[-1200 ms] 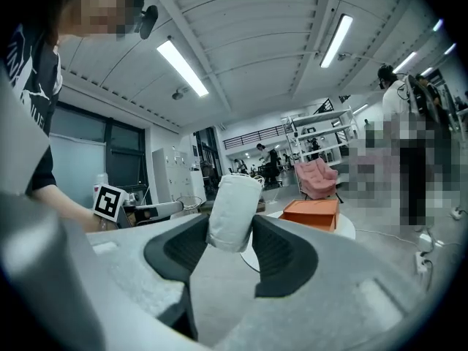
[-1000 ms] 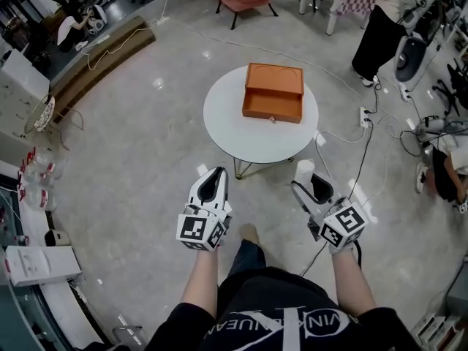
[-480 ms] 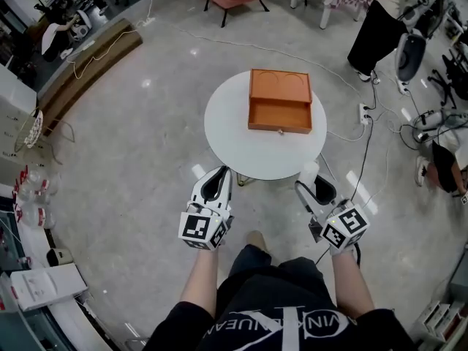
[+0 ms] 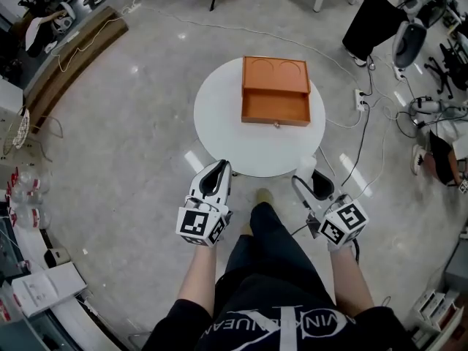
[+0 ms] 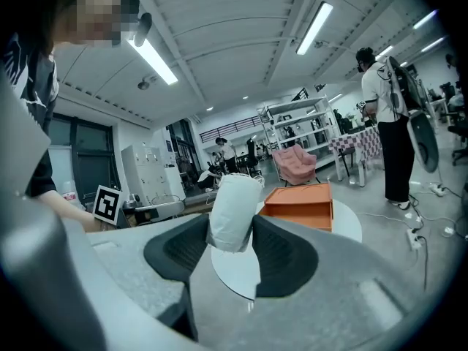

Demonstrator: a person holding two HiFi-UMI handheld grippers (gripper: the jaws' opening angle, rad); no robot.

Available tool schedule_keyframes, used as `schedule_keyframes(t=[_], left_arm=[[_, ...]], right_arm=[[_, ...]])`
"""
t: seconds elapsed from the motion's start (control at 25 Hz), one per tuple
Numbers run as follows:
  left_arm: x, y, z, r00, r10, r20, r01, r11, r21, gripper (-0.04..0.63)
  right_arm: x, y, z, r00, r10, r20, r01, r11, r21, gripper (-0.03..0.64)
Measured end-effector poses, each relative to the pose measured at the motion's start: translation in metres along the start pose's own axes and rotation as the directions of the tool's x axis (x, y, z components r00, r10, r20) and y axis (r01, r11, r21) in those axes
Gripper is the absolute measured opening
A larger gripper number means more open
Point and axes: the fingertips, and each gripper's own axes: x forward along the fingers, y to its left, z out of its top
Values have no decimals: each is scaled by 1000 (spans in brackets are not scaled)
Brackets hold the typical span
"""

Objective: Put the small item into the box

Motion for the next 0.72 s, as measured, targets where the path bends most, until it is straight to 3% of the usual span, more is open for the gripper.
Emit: schedule_keyframes(t=[0.44,0.72], left_arm=[[52,23,-8,999,2,-50,-2,1000,-5,28],[94,33,-11,996,-22,-84,23,1000,3,28]], right_arm=[[59,-40,16,999,39,-30,-39,999,14,187],[99,-63,16,993,61,-102,-60,998,8,187]])
